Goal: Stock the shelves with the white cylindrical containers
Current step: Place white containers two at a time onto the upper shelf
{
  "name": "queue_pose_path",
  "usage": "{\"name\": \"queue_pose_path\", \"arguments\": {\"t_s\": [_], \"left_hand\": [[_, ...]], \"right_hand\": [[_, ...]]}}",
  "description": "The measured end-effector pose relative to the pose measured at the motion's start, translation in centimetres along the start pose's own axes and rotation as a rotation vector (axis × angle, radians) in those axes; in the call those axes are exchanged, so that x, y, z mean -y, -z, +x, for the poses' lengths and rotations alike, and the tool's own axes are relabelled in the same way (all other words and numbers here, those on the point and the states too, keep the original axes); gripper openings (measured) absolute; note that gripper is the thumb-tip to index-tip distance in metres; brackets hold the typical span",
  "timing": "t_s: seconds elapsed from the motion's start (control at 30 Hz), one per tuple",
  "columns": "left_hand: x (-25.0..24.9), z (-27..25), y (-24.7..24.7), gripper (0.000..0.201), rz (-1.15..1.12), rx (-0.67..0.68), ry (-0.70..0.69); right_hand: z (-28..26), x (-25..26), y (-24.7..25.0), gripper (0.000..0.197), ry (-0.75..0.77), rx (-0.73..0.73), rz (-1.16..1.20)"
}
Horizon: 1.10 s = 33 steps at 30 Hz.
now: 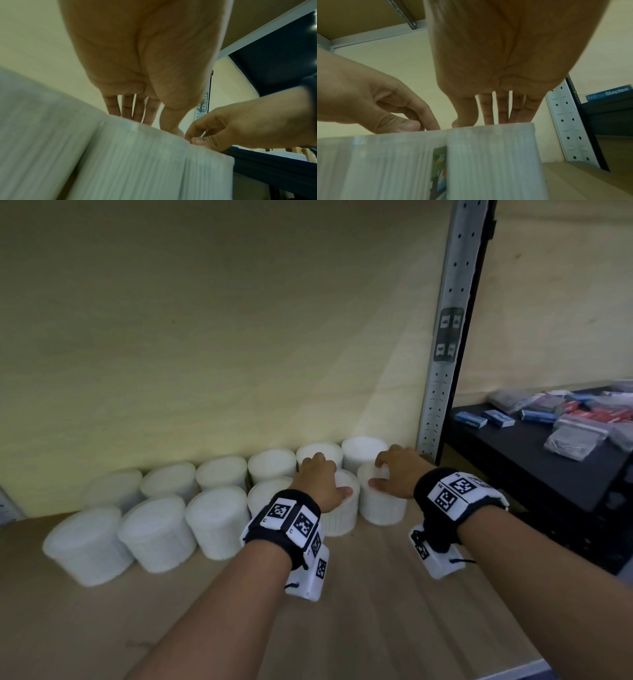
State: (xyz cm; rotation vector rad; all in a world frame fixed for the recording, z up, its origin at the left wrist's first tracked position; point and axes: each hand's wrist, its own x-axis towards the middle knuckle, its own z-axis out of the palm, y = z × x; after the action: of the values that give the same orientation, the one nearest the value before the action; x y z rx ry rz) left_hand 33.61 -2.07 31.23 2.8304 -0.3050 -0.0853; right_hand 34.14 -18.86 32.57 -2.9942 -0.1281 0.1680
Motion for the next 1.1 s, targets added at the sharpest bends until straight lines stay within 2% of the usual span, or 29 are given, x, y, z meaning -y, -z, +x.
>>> {"name": "queue_pose_path", "arguments": {"t_s": [0.57,1.0,1.1], "left_hand": [[-0.22,-0.09,0.14,0.060,0.021,0.017,0.014],[-0.43,-0.31,0.23,0.058,-0.002,0.010,0.021],[-0.46,-0.23,0.32,0.059,0.009,0.018,0.018]], "right_hand": [[-0.17,-0.07,-0.04,0.051,0.021,-0.006,0.018],[0.29,-0.57,0.70,0.047,0.053,0.079,0.025],[0.50,-0.39,0.78,0.041,0.030,-0.027,0.063]]}}
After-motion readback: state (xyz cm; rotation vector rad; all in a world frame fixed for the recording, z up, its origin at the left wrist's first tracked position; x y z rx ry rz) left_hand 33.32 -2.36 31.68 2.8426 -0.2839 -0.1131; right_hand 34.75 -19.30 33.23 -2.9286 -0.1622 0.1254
